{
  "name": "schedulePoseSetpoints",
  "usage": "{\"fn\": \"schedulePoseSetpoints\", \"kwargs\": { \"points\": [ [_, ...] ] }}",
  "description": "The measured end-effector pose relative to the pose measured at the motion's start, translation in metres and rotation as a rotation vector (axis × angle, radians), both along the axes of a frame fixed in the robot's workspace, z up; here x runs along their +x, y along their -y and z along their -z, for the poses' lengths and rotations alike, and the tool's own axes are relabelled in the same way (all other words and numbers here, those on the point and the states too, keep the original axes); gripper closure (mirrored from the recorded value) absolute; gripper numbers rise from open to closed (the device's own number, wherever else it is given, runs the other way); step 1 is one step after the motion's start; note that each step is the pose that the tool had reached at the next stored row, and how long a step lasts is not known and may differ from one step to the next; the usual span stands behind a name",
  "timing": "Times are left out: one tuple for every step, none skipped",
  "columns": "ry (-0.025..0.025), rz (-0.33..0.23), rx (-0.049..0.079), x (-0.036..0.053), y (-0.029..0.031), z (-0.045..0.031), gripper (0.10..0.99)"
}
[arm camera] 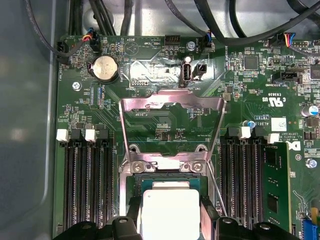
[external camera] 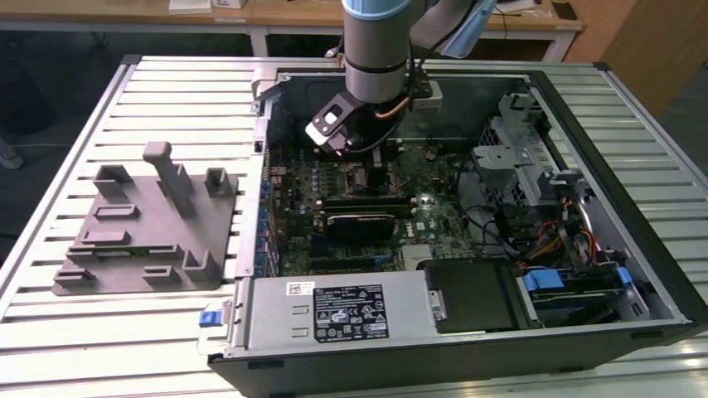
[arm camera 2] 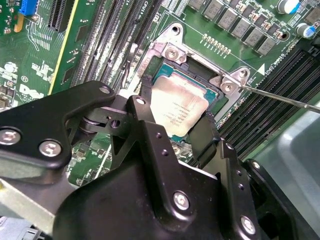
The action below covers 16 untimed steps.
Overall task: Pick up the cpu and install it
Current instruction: 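Place the cpu into insertion slot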
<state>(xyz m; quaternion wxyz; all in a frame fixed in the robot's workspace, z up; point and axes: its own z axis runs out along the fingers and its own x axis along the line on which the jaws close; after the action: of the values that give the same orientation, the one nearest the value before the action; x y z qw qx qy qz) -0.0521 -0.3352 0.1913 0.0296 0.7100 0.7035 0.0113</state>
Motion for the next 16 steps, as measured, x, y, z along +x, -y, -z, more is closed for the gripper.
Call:
{"fn": "schedulePoseSetpoints", "kwargs": {
  "points": [
    [0.0, 0.0, 0.0, 0.0, 0.0, 0.0, 0.545],
    [0.0005, 0.0, 0.001, 0.0001, -0.0001, 0.0002, 0.545],
    [0.0007, 0.0, 0.001, 0.0001, -0.0002, 0.0003, 0.537],
    [0.0007, 0.0, 0.001, 0.0002, -0.0002, 0.0003, 0.537],
    [0.0005, 0.0, 0.001, 0.0001, -0.0002, 0.0003, 0.475],
    [0.0003, 0.0, 0.0, 0.0001, 0.0, 0.0001, 0.475],
    [0.0001, 0.0, 0.0, 0.0, 0.0, 0.0, 0.475],
    [0.0001, 0.0, 0.001, 0.0, 0.0, -0.0001, 0.475],
    [-0.0001, 0.0, 0.0, 0.0, 0.0, -0.0008, 0.475],
    [0.0, 0.0, 0.001, 0.0, 0.0, -0.0015, 0.475],
    [0.0, 0.0, 0.001, 0.0, 0.0, -0.0023, 0.475],
    [0.0001, 0.0, 0.001, 0.0, 0.0, -0.0025, 0.475],
    [0.0003, 0.0, 0.001, 0.0001, -0.0001, -0.0025, 0.475],
    [0.0003, 0.0, 0.001, 0.0001, -0.0001, -0.0025, 0.475],
    [0.0002, 0.0, 0.001, 0.0, -0.0001, -0.0026, 0.475],
    [0.0001, 0.0, 0.001, 0.0, 0.0, -0.0028, 0.475]
  ]
}}
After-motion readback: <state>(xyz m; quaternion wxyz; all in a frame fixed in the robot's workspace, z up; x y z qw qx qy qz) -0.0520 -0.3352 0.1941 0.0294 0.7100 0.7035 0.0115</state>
